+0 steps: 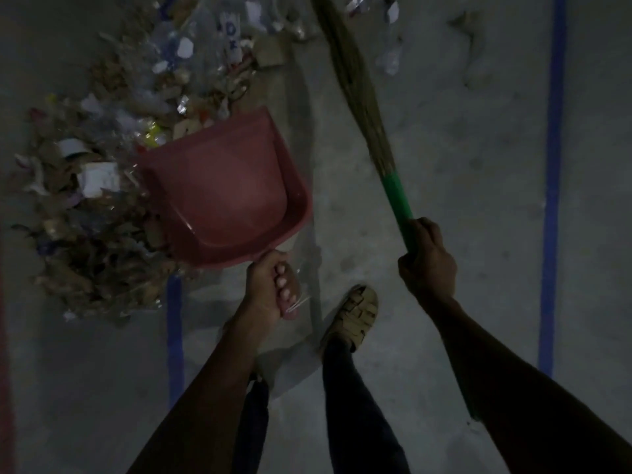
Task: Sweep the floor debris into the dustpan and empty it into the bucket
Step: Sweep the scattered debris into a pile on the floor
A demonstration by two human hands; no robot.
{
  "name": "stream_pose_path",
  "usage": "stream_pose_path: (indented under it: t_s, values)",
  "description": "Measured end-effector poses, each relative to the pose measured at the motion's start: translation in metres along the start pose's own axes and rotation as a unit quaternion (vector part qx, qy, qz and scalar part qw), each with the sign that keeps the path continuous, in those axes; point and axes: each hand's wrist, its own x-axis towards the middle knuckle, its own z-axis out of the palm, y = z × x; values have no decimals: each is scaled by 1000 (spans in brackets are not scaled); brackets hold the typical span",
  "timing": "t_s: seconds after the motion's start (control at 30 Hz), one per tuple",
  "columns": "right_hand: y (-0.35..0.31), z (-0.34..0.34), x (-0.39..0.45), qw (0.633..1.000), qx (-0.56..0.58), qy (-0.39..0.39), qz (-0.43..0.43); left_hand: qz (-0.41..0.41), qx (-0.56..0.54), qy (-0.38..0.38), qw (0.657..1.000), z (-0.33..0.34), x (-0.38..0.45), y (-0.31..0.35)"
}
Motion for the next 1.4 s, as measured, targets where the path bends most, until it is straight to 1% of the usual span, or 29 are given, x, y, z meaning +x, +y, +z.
stream_pose_path:
  t_s: [0.23, 0.4, 0.53, 0.6, 0.7, 0.83, 0.9, 0.97, 1.07, 1.17, 1.27, 1.4]
  values:
    - [80, -60, 36, 998, -7, 11, 57, -23, 37, -39, 998, 112, 13, -25]
    - [120, -86, 74, 993, 16, 42, 113, -11, 80, -64, 995, 175, 34, -25]
    - [142, -103, 109, 984, 41, 62, 159, -22, 51, -126, 991, 212, 50, -16]
    - [152, -110, 131, 979, 46, 70, 184, -22, 52, -131, 990, 229, 57, -7]
    - [166, -118, 172, 973, 48, 50, 222, -10, 69, -115, 991, 250, 72, 7]
    - [186, -119, 225, 967, 68, -22, 246, -8, 103, -80, 991, 275, 97, 28]
    - [185, -114, 242, 966, 84, -46, 241, -5, 108, -75, 991, 284, 104, 37]
    - [177, -108, 255, 967, 90, -51, 232, -15, 103, -66, 992, 292, 110, 45]
    - [164, -99, 271, 974, 89, -65, 196, -22, 97, -56, 993, 300, 118, 55]
    - [150, -93, 287, 984, 59, -95, 139, -25, 101, -47, 993, 304, 122, 61]
    - [131, -87, 302, 989, 19, -135, 64, -39, 81, -36, 995, 303, 126, 64]
    - [114, -85, 321, 980, -30, -190, -49, -49, 32, -18, 998, 295, 131, 66]
